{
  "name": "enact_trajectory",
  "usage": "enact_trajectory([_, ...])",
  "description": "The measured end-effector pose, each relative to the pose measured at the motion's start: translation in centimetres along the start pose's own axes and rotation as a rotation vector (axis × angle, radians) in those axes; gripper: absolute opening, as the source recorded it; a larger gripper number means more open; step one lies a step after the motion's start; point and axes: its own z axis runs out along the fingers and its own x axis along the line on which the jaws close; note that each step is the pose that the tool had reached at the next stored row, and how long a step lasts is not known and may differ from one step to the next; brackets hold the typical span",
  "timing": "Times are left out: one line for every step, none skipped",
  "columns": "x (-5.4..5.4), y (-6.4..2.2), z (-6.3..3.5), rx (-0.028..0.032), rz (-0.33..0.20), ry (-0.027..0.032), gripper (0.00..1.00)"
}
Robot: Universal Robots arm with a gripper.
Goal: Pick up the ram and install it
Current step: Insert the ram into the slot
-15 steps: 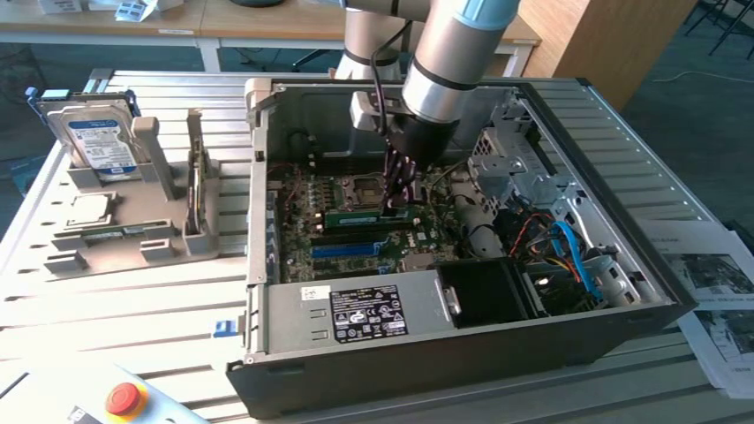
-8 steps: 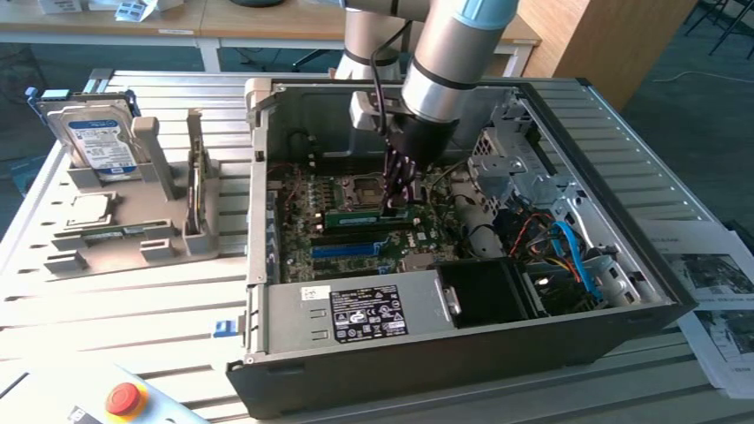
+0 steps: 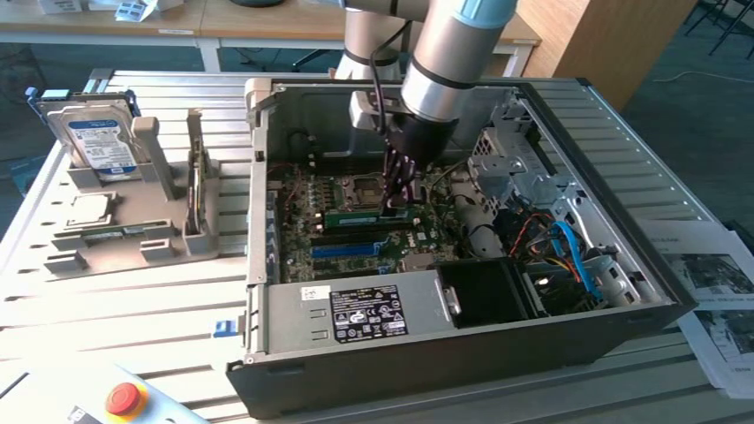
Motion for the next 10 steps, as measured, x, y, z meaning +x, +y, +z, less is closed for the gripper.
enact_trajectory([-0.01,0.02,0.01,0.0001,0.0,0.0009,0.12])
enact_trajectory([-0.02,0.03,0.01,0.0003,0.0,0.0019,0.12])
enact_trajectory([-0.03,0.04,0.01,0.0004,0.0,0.0028,0.12])
enact_trajectory([-0.05,0.04,0.01,0.0006,0.0,0.0034,0.12])
enact_trajectory([-0.07,0.04,0.0,0.0008,0.0,0.0039,0.12])
enact_trajectory([-0.11,0.04,0.01,0.0013,0.001,0.0039,0.12])
enact_trajectory([-0.14,0.04,0.02,0.0015,0.001,0.0042,0.12])
enact_trajectory([-0.16,0.04,0.01,0.0016,0.001,0.0047,0.12])
enact_trajectory([-0.17,0.04,0.01,0.0017,0.001,0.0053,0.12])
enact_trajectory([-0.18,0.04,0.01,0.0017,0.001,0.006,0.12])
